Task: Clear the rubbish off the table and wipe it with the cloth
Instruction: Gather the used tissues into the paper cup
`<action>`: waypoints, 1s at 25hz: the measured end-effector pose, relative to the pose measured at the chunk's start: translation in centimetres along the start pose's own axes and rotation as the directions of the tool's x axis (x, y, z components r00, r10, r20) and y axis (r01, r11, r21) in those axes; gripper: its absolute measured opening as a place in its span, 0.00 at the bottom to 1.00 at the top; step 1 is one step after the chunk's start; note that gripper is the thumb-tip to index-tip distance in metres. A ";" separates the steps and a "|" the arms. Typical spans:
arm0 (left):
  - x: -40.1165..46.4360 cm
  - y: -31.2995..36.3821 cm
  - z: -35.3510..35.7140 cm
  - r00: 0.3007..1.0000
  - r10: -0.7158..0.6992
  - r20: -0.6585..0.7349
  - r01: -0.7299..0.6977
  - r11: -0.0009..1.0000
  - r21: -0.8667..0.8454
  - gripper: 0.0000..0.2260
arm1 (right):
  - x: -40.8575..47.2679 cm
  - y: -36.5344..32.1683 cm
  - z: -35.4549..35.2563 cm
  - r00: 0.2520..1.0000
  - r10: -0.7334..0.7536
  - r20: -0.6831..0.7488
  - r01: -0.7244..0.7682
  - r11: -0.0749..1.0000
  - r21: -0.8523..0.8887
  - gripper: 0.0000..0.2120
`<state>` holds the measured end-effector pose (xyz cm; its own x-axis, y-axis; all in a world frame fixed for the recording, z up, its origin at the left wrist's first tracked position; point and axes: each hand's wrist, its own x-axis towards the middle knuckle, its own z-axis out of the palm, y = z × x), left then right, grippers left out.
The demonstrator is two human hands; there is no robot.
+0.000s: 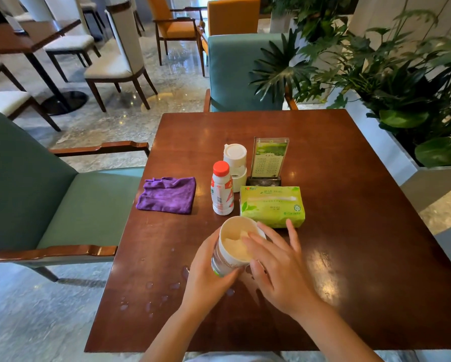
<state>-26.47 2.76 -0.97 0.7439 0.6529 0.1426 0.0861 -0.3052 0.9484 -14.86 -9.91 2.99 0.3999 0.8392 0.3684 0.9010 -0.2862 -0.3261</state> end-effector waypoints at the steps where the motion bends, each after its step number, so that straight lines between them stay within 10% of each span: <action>1: 0.0 0.0 -0.1 1.000 0.003 -0.005 -0.003 1.000 -0.006 0.31 | 0.1 -0.1 0.1 0.999 -0.016 0.047 0.017 1.000 -0.025 0.18; 7: 0.0 -0.4 -0.7 0.999 -0.018 -0.042 0.019 1.000 0.020 0.30 | -0.1 2.4 1.8 0.970 0.225 -0.086 -0.195 0.942 0.273 0.17; 10: -0.6 -1.6 -1.4 0.996 -0.070 -0.063 0.074 0.996 0.054 0.33 | -1.3 5.4 4.2 0.896 0.428 0.119 -0.439 0.892 0.102 0.22; 13: -1.0 -2.4 -1.8 0.990 -0.106 -0.089 0.113 0.990 0.082 0.34 | -2.2 6.5 8.0 0.821 0.368 0.437 -0.352 0.928 -0.120 0.28; 18: -1.3 -2.7 -2.5 0.984 -0.135 -0.115 0.146 0.985 0.095 0.36 | -3.3 6.8 11.3 0.836 0.336 0.434 -0.293 0.942 -0.165 0.18; 22: -1.4 -2.9 -2.5 0.983 -0.137 -0.126 0.151 0.983 0.106 0.35 | -1.8 6.2 9.0 0.807 0.549 0.218 -0.590 0.761 0.271 0.11; 25: -1.4 -2.8 -2.0 0.985 -0.128 -0.114 0.140 0.985 0.098 0.35 | 1.3 4.1 4.6 0.798 0.598 0.070 -0.477 0.557 0.680 0.16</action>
<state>-29.13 4.07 -3.23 0.6460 0.7616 0.0511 0.2538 -0.2775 0.9266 -11.46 -7.86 -1.91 0.8465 0.5310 0.0377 0.1963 -0.2457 -0.9493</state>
